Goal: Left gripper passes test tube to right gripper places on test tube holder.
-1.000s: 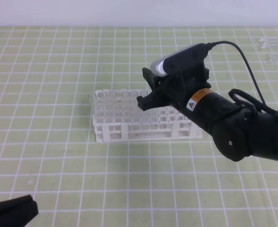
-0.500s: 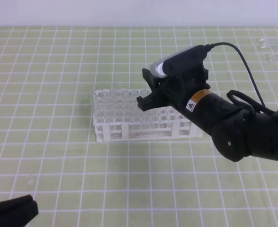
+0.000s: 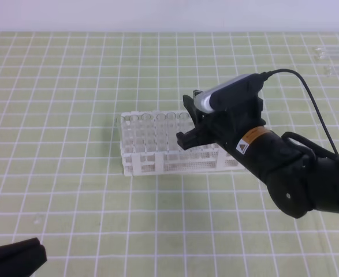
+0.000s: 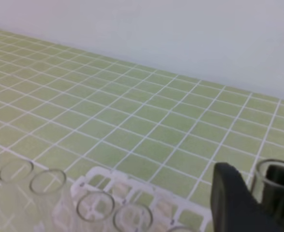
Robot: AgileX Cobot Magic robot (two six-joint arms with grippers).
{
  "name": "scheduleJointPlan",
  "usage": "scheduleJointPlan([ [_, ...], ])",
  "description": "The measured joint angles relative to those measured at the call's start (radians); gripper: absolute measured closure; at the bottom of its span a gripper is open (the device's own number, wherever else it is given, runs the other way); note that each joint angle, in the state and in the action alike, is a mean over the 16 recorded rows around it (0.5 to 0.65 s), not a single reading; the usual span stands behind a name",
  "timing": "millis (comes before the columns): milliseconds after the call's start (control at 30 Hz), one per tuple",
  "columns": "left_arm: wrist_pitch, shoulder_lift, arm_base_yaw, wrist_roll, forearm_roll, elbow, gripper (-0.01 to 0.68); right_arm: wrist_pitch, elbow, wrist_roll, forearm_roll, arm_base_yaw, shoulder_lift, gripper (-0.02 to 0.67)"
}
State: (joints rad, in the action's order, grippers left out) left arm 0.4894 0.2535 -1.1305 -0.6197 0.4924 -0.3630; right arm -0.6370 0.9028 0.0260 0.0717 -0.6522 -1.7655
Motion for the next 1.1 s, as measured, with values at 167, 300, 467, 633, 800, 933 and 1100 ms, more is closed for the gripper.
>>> scheduleJointPlan([
  [167, 0.001, 0.000, 0.000, 0.000, 0.000, 0.000, 0.646, -0.029, -0.017, 0.000, 0.000, 0.000, 0.000, 0.471],
  [300, 0.000, 0.001, 0.000, 0.000, 0.000, 0.000, 0.646, -0.034, -0.021, 0.000, 0.000, 0.001, 0.002, 0.409],
  [467, 0.001, 0.000, 0.000, 0.000, 0.000, 0.000, 0.646, -0.033, -0.023, -0.001, 0.001, 0.001, 0.028, 0.332],
  [633, 0.000, 0.001, 0.000, 0.000, 0.000, 0.000, 0.646, -0.020, -0.023, 0.000, 0.004, 0.002, 0.097, 0.283],
  [800, 0.000, 0.001, 0.000, 0.000, 0.000, 0.000, 0.646, 0.056, -0.024, 0.010, 0.012, 0.002, 0.223, 0.324],
  [933, -0.001, 0.001, 0.000, 0.000, 0.001, 0.000, 0.646, 0.170, -0.024, 0.036, 0.019, 0.002, 0.352, 0.413],
  [1100, 0.000, 0.001, 0.000, 0.000, 0.000, 0.000, 0.646, 0.386, -0.025, 0.073, 0.026, 0.008, 0.525, 0.536],
])
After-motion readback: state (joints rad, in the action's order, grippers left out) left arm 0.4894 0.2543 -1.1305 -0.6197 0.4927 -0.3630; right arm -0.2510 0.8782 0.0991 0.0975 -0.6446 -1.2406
